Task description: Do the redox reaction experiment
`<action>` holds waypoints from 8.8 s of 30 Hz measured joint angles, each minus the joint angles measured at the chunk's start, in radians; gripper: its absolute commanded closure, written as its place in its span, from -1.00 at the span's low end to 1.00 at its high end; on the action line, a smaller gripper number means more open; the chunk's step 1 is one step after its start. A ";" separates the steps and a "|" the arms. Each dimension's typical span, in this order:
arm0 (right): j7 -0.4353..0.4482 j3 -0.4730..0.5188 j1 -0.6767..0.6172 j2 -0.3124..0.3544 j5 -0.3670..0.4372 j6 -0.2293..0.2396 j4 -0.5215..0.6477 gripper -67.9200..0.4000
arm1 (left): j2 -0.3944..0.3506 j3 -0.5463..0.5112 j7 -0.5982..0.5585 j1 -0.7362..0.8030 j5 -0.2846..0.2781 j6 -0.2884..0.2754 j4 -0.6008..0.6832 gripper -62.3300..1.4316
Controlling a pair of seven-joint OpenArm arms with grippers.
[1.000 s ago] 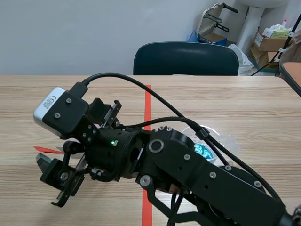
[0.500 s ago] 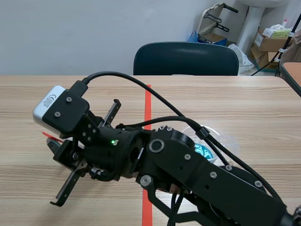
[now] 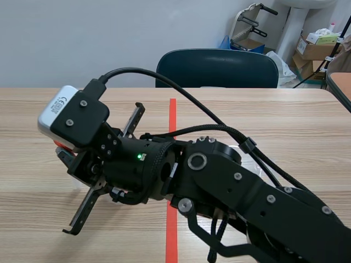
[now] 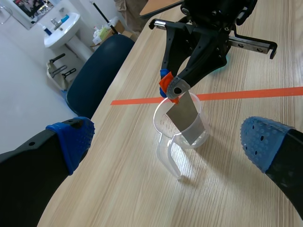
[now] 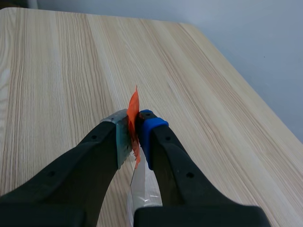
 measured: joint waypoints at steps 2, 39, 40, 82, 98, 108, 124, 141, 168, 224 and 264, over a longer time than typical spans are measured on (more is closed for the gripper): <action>-0.003 0.002 0.000 0.008 0.000 0.000 0.008 0.96 | 0.000 0.000 -0.005 0.000 0.000 0.000 0.000 -1.00; -0.395 0.166 -0.002 0.010 0.313 0.067 0.433 0.96 | 0.000 0.000 0.056 0.000 -0.090 0.000 0.000 -1.00; -0.395 0.168 -0.002 0.010 0.317 0.067 0.433 0.96 | 0.000 0.000 0.049 0.000 -0.108 0.000 0.000 -1.00; -0.396 0.169 -0.002 0.010 0.317 0.068 0.433 0.96 | 0.000 0.000 0.037 0.000 -0.226 -0.007 0.000 -1.00; -0.396 0.169 -0.002 0.010 0.317 0.068 0.433 0.96 | 0.000 0.000 0.037 0.000 -0.226 -0.007 0.000 -1.00; -0.396 0.169 -0.002 0.010 0.317 0.068 0.433 0.96 | 0.000 0.000 0.037 0.000 -0.226 -0.007 0.000 -1.00; -0.396 0.169 -0.002 0.010 0.317 0.067 0.433 0.96 | 0.000 0.000 0.037 0.000 -0.100 -0.007 0.000 -1.00; -0.396 0.169 -0.002 0.010 0.317 0.067 0.433 0.96 | 0.000 0.000 0.037 0.000 -0.094 -0.007 0.000 -1.00; -0.291 0.554 -0.135 0.369 0.564 0.324 0.554 0.96 | 0.000 0.000 0.037 0.000 -0.094 -0.007 0.000 -1.00; 0.014 0.951 -0.385 0.739 0.697 0.455 0.435 0.96 | 0.050 0.024 -0.180 0.000 -0.093 -0.007 -0.381 -1.00; 0.014 0.951 -0.385 0.738 0.697 0.455 0.435 0.96 | 0.080 0.024 -0.300 0.000 -0.059 -0.006 -0.378 -1.00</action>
